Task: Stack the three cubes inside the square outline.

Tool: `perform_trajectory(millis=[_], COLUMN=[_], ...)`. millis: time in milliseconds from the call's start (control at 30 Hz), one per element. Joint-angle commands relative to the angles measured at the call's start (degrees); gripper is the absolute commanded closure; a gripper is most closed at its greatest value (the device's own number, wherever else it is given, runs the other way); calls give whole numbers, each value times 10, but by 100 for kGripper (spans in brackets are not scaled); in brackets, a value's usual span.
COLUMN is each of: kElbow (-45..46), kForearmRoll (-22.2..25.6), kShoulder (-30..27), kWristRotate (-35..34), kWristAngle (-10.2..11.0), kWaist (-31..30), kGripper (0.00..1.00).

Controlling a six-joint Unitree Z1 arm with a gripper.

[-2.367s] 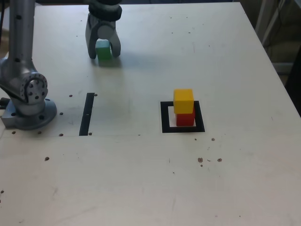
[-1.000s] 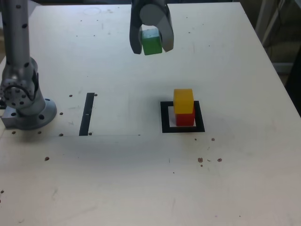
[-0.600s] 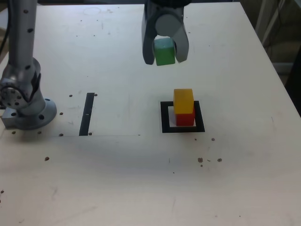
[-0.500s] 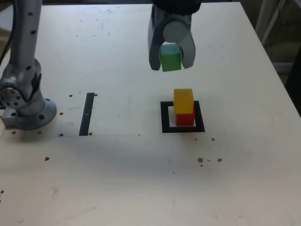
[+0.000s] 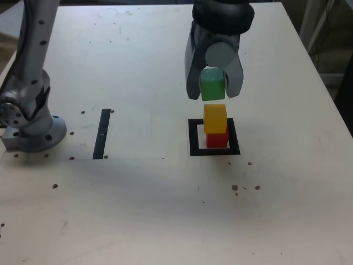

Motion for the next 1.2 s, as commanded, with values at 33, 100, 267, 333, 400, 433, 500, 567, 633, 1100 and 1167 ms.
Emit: perform_trajectory(millis=[33,100,267,333,400,433,500,567,633,1100,1167], kElbow=[0,2,5,6,7,7,7,7,8,16,17], kForearmRoll=[0,0,-4,-5,-5,-6,-7,-9,-11,-17,-17], kShoulder=[0,1,10,13,16,17,20,23,27,39,40], kWristRotate=[-5,-6,-7,-7,-7,-7,-7,-6,-6,-4,-4], kWristAngle=[-3,-2,-2,-2,-1,-1,0,1,1,3,3], kWaist=[-8,-9,-9,-9,-9,-9,-9,-9,-9,-4,-4], kGripper=[100,100,100,100,99,99,98,98,98,88,83])
